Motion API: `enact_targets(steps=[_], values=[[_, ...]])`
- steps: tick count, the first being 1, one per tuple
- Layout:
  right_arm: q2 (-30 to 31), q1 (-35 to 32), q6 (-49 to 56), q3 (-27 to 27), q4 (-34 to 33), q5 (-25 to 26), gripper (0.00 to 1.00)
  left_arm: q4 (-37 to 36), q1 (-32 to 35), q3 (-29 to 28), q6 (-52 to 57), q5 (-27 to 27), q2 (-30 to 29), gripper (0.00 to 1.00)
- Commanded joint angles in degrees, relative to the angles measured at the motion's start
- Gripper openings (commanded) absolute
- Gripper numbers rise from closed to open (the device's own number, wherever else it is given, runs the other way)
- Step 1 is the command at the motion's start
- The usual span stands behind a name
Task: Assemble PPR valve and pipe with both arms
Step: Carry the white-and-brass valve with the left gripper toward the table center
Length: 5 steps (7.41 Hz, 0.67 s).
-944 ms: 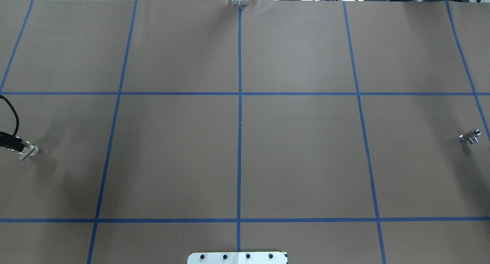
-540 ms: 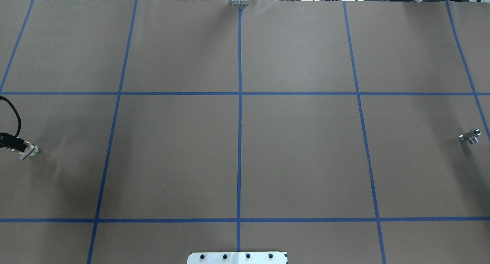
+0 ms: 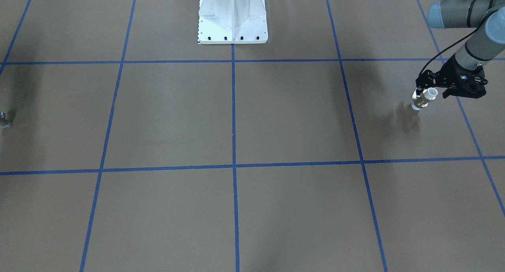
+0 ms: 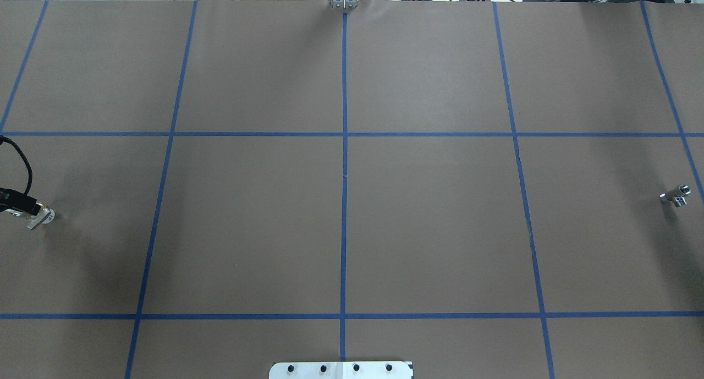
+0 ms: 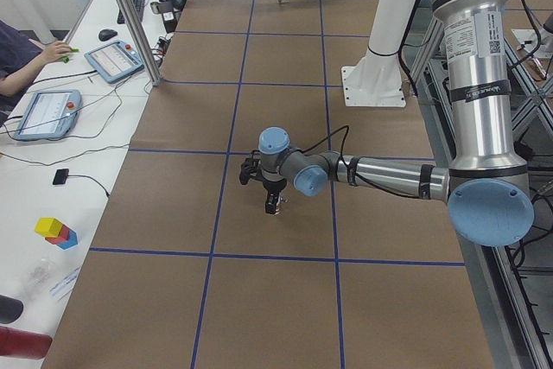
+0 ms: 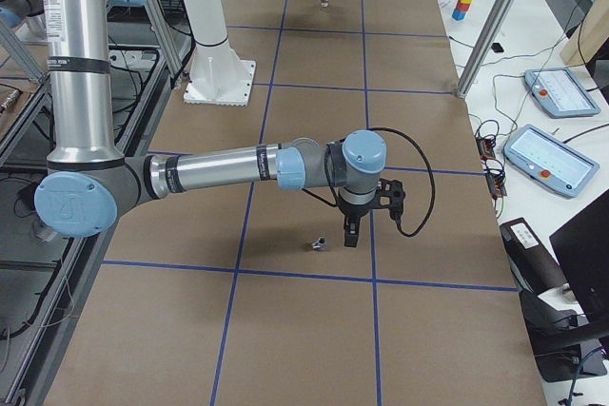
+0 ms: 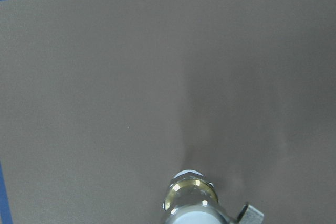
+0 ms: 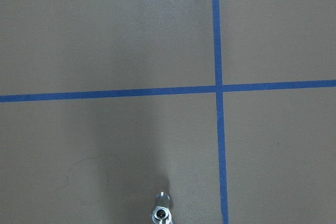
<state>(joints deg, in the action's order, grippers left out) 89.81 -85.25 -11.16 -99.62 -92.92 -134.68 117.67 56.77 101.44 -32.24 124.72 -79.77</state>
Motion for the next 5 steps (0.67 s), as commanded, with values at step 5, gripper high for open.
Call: enact_targets(steps=[5], values=[[-0.1, 0.0, 0.0, 0.3, 0.0, -0.1, 1.0, -0.2, -0.1, -0.2, 0.0, 0.0, 0.0, 0.63]])
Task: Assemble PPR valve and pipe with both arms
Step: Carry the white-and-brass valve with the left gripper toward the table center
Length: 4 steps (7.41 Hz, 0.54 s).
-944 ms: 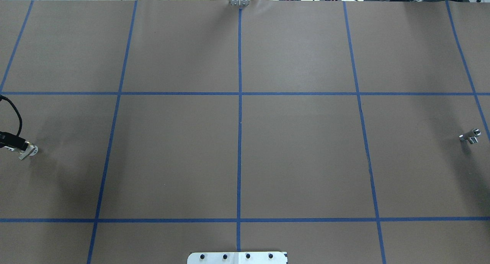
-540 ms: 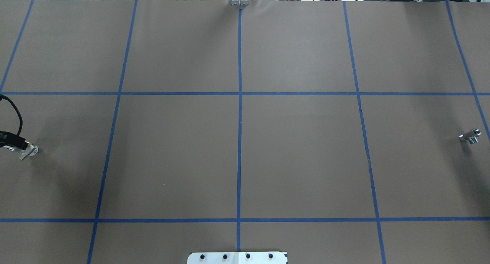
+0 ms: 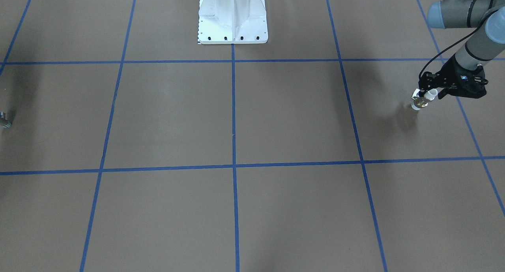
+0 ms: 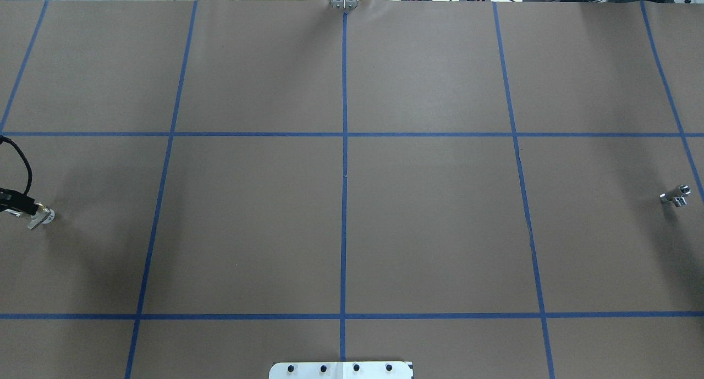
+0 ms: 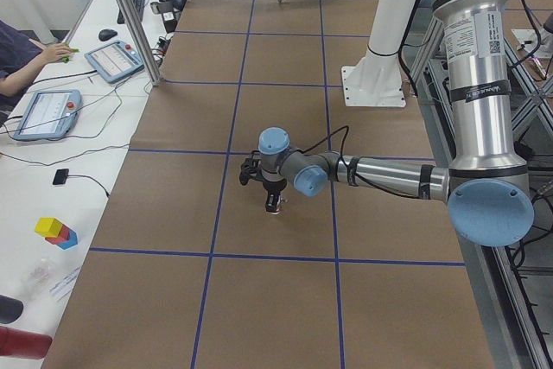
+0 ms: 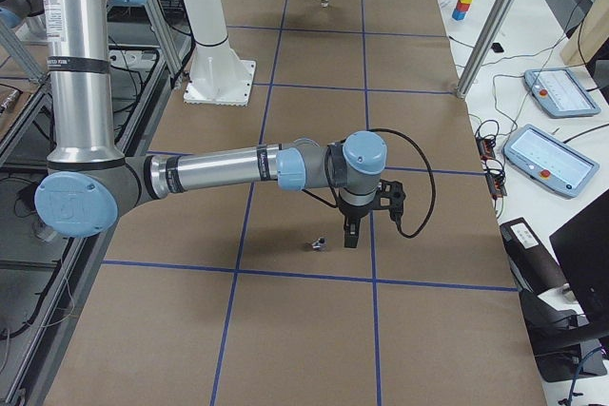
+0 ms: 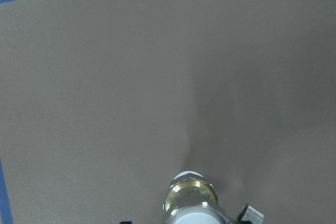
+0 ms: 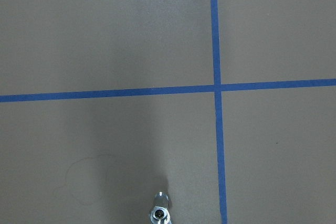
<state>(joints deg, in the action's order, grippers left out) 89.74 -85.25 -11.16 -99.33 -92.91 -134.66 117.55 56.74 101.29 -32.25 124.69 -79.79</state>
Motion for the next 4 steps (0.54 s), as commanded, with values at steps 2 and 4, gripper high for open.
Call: enact_targets(steps=[2, 4], values=[[0.0, 0.0, 0.0, 0.1, 0.0, 0.0, 1.0, -0.1, -0.1, 0.0, 0.0, 0.0, 0.0, 0.47], [0.0, 0.0, 0.0, 0.1, 0.0, -0.2, 1.0, -0.2, 0.0, 0.5, 0.0, 0.0, 0.1, 0.0]])
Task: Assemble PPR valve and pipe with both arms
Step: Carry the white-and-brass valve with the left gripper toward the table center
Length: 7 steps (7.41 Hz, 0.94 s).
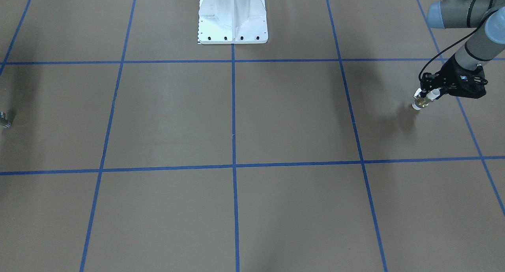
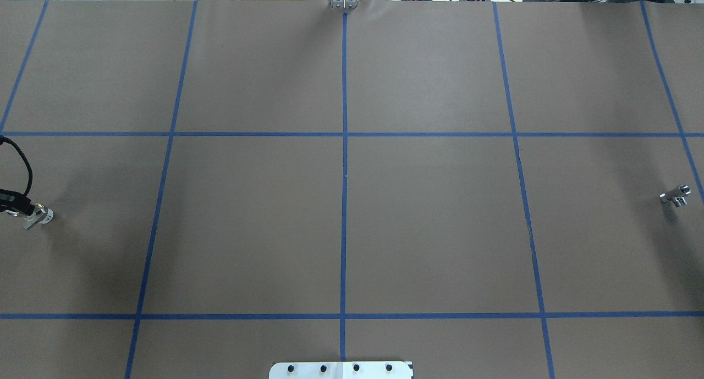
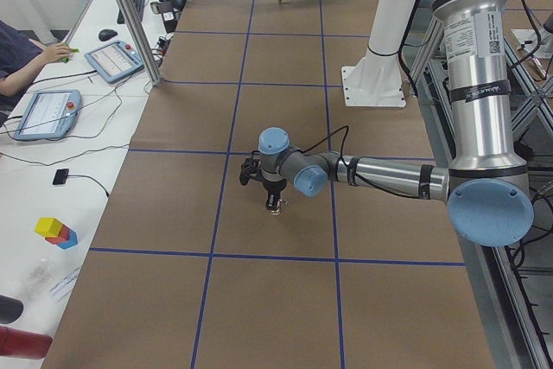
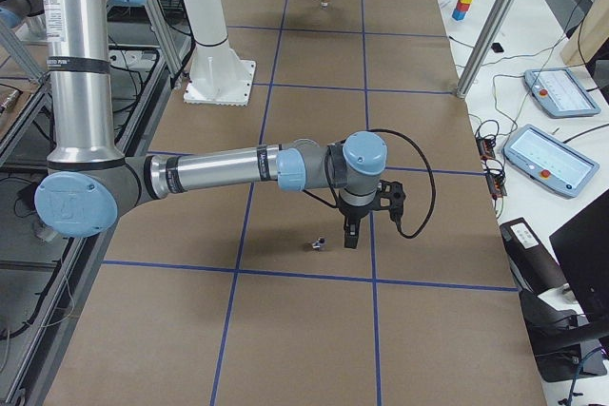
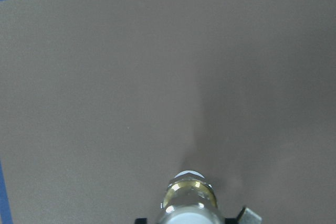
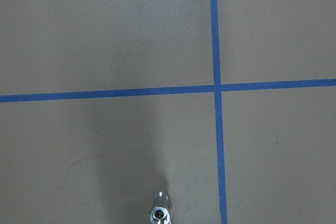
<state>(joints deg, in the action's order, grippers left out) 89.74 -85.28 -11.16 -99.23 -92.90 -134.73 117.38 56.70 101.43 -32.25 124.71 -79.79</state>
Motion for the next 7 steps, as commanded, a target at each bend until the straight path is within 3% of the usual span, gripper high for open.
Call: enact_targets(steps=[1, 2, 4, 5, 7], values=[[0.0, 0.0, 0.0, 0.0, 0.0, -0.3, 1.0, -0.3, 0.3, 1.7, -0.1, 0.4, 0.2, 0.0], [0.1, -0.1, 0.0, 0.0, -0.2, -0.4, 1.0, -1.5, 0.5, 3.6, -0.3, 0.7, 0.3, 0.0], [-0.2, 0.0, 0.0, -0.2, -0.3, -0.2, 1.0, -16.4, 0.3, 12.6, -0.9, 0.4, -3.1, 0.0], [-0.2, 0.0, 0.0, -0.2, -0.4, -0.2, 1.0, -24.7, 0.2, 15.2, -1.7, 0.2, -8.1, 0.0], [0.1, -0.1, 0.0, -0.3, -0.2, -0.4, 1.0, -44.5, -1.1, 15.6, -5.1, 0.0, -26.0, 0.0]])
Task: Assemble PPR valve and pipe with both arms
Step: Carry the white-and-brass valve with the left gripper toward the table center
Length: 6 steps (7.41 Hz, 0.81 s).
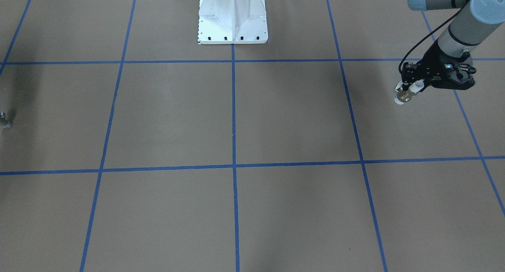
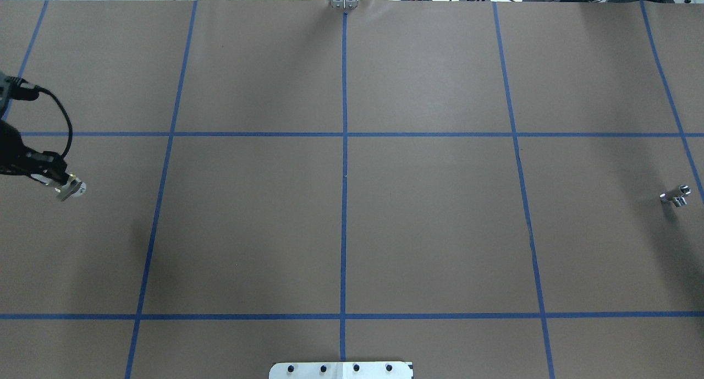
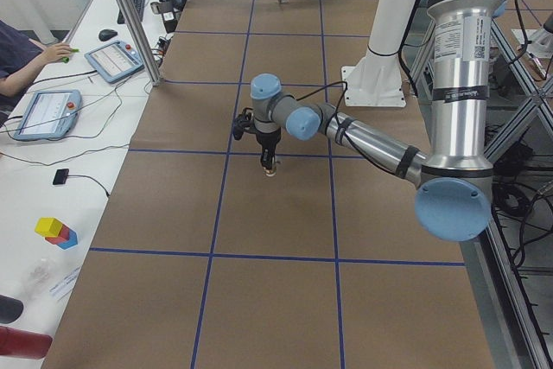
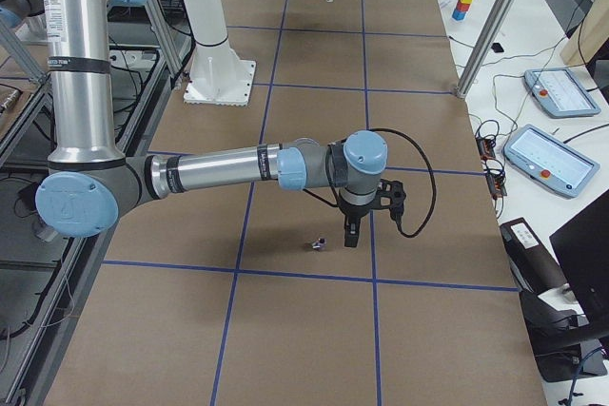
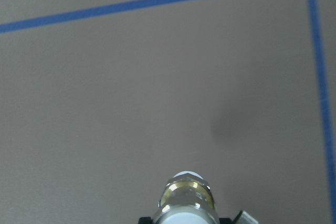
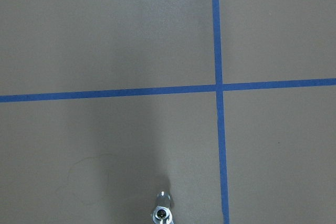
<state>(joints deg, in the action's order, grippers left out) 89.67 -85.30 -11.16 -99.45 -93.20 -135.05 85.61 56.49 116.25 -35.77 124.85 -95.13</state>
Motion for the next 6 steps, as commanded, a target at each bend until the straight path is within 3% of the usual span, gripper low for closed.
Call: enact_targets(steps=[1, 3, 5, 6], values=[[0.2, 0.0, -0.1, 0.0, 0.1, -0.1, 1.0, -20.8, -3.9, 0.6, -5.5, -0.2, -19.1, 0.0], [0.1, 0.0, -0.1, 0.2, 0.0, -0.7, 1.0, -25.3, -14.7, -3.0, -19.4, -6.6, -31.6, 0.0], [0.2, 0.0, -0.1, 0.2, 0.0, -2.3, 1.0, -24.7, -16.9, -18.6, -25.7, -6.7, -47.4, 0.0], [0.2, 0.0, -0.1, 0.2, 0.0, -2.3, 1.0, -20.3, -17.3, -25.4, -26.5, -6.7, -51.0, 0.0]])
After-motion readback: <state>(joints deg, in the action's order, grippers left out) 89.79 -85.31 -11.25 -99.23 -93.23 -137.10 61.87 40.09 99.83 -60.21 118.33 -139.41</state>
